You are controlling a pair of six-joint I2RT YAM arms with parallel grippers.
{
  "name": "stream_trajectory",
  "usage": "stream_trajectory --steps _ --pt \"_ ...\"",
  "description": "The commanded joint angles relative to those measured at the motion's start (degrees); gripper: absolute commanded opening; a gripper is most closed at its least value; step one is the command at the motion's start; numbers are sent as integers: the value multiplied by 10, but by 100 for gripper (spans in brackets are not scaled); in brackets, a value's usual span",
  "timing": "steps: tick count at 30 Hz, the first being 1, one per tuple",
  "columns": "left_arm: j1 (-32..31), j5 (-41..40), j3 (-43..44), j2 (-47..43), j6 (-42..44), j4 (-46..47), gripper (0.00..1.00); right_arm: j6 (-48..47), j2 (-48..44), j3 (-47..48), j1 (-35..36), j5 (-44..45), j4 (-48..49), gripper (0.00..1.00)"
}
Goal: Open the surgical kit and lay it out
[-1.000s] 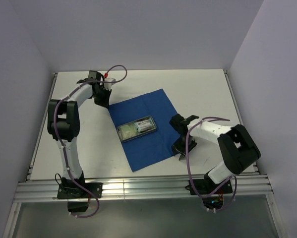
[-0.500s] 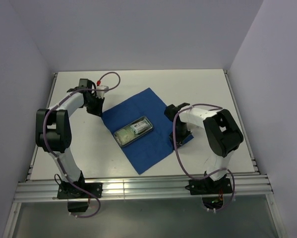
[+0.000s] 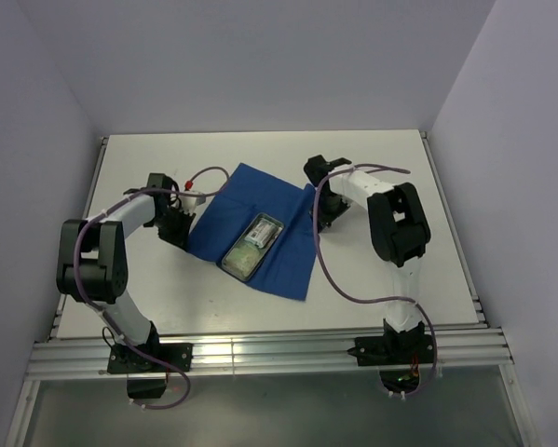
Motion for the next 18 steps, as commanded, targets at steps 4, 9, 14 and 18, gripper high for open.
stream_trajectory --steps 4,9,14,18 --pt "-1 18 -25 -41 33 -22 0 -7 52 110 -33 47 20 0" --pt "1 12 -46 -77 4 -16 35 -25 34 114 -57 57 12 0" --pt "5 26 -32 -140 -32 20 62 -49 -46 30 -64 71 28 14" --pt "5 39 45 -122 -59 37 64 -79 -121 -64 -64 44 82 36"
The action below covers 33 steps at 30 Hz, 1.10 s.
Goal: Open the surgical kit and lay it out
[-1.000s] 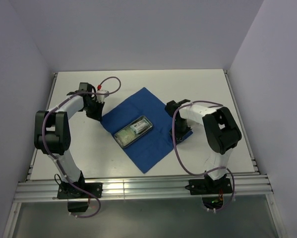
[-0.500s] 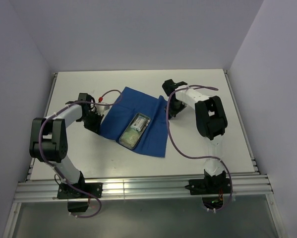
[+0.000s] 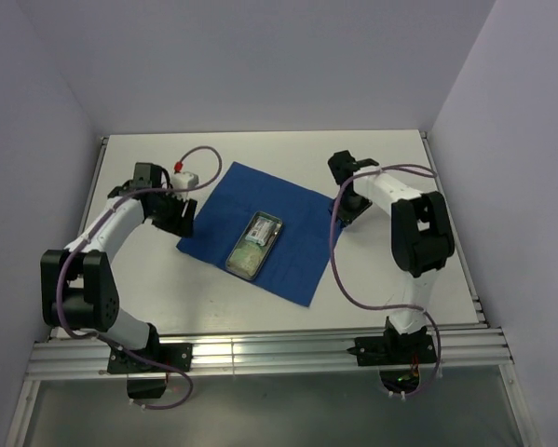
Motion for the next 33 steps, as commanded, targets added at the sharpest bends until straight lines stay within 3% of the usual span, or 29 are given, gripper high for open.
stream_trajectory --steps 1,3,6,12,19,25,30,33 --pt "1 34 91 18 -29 40 64 -29 -99 -75 4 -5 49 41" --pt "1 44 171 84 -37 24 62 -38 -122 -107 6 -22 83 57" --pt "1 50 273 181 -44 5 58 -42 -145 -161 10 -43 101 66" --pt "-7 68 400 328 -48 -24 53 -30 -149 -214 32 -80 143 66" --pt "-29 59 441 383 -48 -23 59 -15 -112 -219 49 -103 186 63" --pt "-41 45 472 420 -57 -20 58 -13 -72 -213 50 -141 222 60" --pt "-51 31 470 432 -59 -13 50 0 -47 -224 53 -184 251 44" --pt "-54 21 460 431 -59 -5 35 1 -53 -223 55 -179 249 32"
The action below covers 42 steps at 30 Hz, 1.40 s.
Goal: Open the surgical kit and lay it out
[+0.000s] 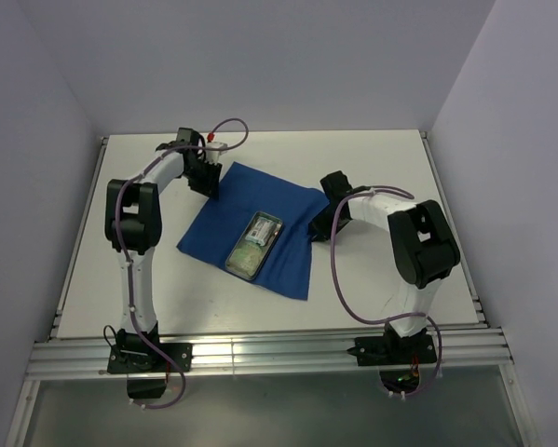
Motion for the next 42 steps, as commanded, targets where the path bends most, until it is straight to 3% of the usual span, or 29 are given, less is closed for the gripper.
stream_trajectory --steps 1,7,15,27,36,39,42 --pt "-4 -15 1 1 -2 11 31 6 29 -17 9 16 7 29" --pt "-4 -29 -35 -24 -5 16 1 -29 5 6 7 55 -30 14" --pt "6 -54 -147 -99 -1 47 0 -88 3 57 1 126 -87 4" --pt "36 -67 -310 -207 -16 94 0 -166 91 139 -11 130 -102 4" --pt "46 -57 -304 -201 -39 101 0 -187 126 206 -15 125 -119 9" --pt "46 -52 -292 -196 -43 98 0 -188 125 212 -18 132 -126 20" --pt "47 -47 -280 -195 -46 91 21 -183 116 206 -19 143 -136 36"
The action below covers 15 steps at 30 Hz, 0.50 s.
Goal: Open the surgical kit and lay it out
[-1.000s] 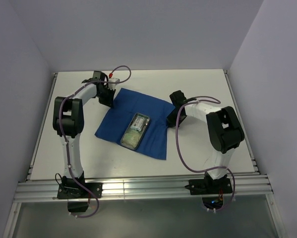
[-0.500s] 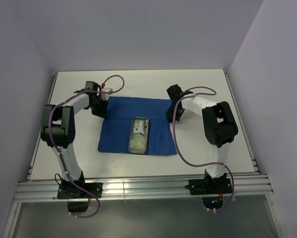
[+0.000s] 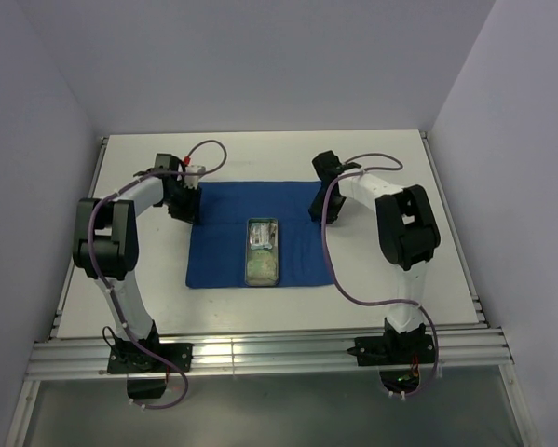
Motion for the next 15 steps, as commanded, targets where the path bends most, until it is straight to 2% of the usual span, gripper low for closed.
stream_trajectory --steps 1,4,6,8,9,12,13,14,15 --pt "8 -1 30 -6 -8 -2 37 -5 -5 7 -12 48 -28 44" --pt "8 3 47 -24 -17 -7 60 -5 -27 -2 -12 52 -29 55" --pt "8 4 65 -46 -25 -13 61 -8 -40 -4 -13 59 -33 58" --pt "8 6 71 -70 -27 -12 62 -11 -61 -4 -14 65 -36 66" --pt "8 9 70 -100 -29 -9 63 -17 -69 -4 -18 67 -37 72" --pt "7 25 58 -168 -46 -3 66 -32 -104 -7 -26 77 -35 78" --pt "5 28 51 -185 -54 -1 74 -36 -122 -9 -27 83 -34 82" --pt "1 29 42 -202 -63 0 89 -40 -133 -9 -29 85 -33 82" --pt "-10 24 20 -238 -92 4 99 -46 -143 -11 -31 90 -31 82"
